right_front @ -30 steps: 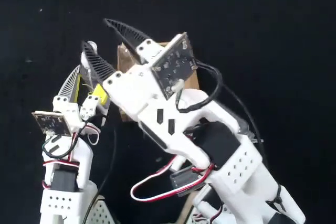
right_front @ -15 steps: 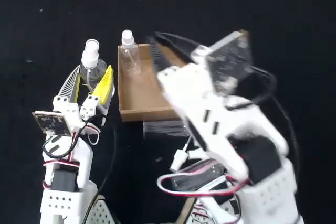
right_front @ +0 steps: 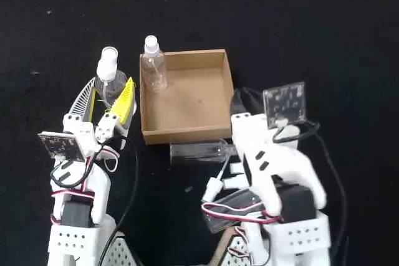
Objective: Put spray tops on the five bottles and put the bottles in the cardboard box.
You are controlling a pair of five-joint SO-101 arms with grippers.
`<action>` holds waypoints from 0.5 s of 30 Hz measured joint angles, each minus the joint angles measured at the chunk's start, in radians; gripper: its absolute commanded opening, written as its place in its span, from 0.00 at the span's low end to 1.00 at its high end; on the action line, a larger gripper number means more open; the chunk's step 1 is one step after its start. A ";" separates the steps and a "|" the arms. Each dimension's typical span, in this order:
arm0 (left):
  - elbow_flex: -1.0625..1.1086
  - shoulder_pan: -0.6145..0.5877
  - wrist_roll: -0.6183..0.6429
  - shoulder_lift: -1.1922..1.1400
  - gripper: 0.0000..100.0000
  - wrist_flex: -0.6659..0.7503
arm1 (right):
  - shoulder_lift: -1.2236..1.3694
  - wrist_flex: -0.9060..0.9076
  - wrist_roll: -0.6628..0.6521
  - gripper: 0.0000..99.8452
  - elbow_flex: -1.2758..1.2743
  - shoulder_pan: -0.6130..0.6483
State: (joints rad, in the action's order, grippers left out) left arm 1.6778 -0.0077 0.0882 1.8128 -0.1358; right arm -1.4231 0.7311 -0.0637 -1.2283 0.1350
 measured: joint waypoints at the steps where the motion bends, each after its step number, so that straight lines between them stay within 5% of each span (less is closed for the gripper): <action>1: 0.000 0.000 0.000 0.000 0.03 0.000 | -0.025 -0.052 -0.002 0.01 -0.069 -0.003; 15: 0.000 -0.092 0.000 -0.008 0.03 0.250 | -0.222 -0.060 -0.026 0.01 -0.267 -0.005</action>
State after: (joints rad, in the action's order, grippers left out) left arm 1.6778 -0.0997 0.0882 1.8052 0.1143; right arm -1.6456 0.6713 -0.0898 -1.4952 0.1304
